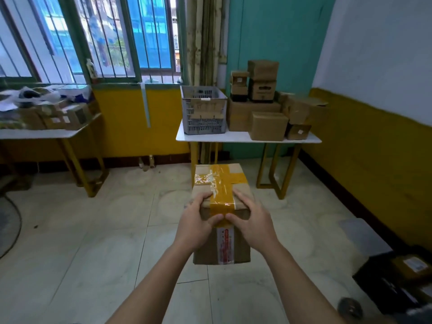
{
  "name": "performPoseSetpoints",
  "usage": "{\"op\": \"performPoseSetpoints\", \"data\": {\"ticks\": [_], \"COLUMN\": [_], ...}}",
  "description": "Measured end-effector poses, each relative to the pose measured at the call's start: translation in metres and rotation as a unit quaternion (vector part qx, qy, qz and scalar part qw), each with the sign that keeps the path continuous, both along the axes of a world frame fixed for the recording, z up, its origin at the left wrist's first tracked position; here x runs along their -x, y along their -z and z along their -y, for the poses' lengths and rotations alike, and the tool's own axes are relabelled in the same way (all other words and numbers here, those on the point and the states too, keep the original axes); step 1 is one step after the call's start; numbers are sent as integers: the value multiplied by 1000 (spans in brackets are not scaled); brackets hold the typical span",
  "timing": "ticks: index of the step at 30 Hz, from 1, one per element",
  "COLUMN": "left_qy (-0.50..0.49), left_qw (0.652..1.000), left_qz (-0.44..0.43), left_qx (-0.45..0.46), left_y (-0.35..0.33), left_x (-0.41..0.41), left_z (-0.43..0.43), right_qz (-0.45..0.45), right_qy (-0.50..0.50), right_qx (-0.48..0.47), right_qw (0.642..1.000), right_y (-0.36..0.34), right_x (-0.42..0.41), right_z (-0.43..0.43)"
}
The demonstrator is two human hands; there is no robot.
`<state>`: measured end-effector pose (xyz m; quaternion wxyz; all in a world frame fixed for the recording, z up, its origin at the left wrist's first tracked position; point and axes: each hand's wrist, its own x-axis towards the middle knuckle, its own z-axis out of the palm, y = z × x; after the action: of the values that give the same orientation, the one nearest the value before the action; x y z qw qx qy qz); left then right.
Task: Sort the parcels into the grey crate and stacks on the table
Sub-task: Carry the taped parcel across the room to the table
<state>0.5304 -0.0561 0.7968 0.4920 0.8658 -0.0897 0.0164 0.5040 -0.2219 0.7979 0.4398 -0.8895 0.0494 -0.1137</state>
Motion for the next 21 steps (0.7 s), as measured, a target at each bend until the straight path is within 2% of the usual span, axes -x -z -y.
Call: {"op": "performPoseSetpoints", "data": {"ticks": [12,21], "left_qy": [31,42], "left_qw": [999,999], "left_qz": [14,11], "left_qx": [-11,-15], "left_y": [-12,-16], "left_x": [-132,-265], "left_z": [53,134], "right_qz": [3,6], "right_qy": [20,30], "right_qx": [26,-1], "right_qw": [999,1000], "right_y": [-23,-12], "right_x": [-113,-248], "right_z": [48,129]}}
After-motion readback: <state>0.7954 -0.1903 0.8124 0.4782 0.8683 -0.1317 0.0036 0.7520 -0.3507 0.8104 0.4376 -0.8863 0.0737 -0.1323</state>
